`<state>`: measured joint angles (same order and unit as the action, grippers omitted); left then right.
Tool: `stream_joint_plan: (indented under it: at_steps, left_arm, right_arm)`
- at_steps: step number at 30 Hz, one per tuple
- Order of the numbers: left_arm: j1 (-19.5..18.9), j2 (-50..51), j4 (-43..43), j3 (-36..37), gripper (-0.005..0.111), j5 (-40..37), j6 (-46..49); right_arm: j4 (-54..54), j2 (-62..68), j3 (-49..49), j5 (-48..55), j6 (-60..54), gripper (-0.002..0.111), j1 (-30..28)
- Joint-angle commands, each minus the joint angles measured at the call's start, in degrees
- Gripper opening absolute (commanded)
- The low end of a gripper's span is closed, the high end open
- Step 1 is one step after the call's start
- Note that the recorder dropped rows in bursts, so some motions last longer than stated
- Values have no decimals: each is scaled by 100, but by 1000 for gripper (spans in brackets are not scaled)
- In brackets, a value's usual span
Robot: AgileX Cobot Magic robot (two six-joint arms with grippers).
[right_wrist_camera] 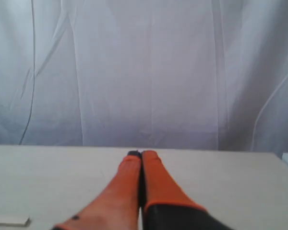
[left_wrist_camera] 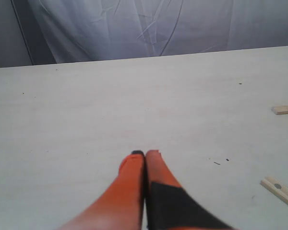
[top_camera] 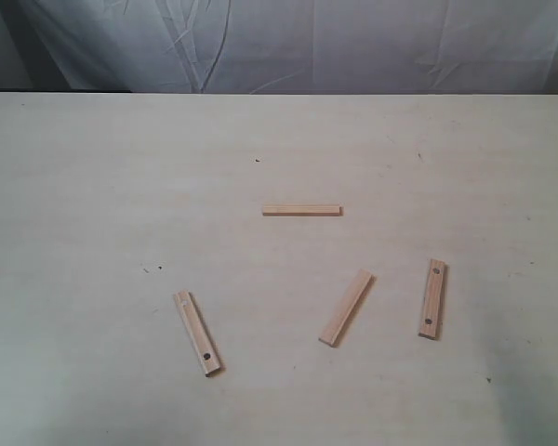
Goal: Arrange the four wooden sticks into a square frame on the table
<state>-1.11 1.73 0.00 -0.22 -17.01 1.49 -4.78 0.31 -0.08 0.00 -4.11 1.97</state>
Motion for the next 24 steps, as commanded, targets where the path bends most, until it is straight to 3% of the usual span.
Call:
stream_joint_plan:
  at_steps: [1,16,24]
  left_arm:
    - [-3,-35,0,22,0,66,-3]
    - [-3,-35,0,22,0,66,-3]
    - [-3,-35,0,22,0,66,-3]
  right_arm:
    - [19,-31,8,-386,13,-1,-14]
    - [19,-31,8,-206,12,-1,-14]
    - [60,352,-1020,1430,-23,-1,-14]
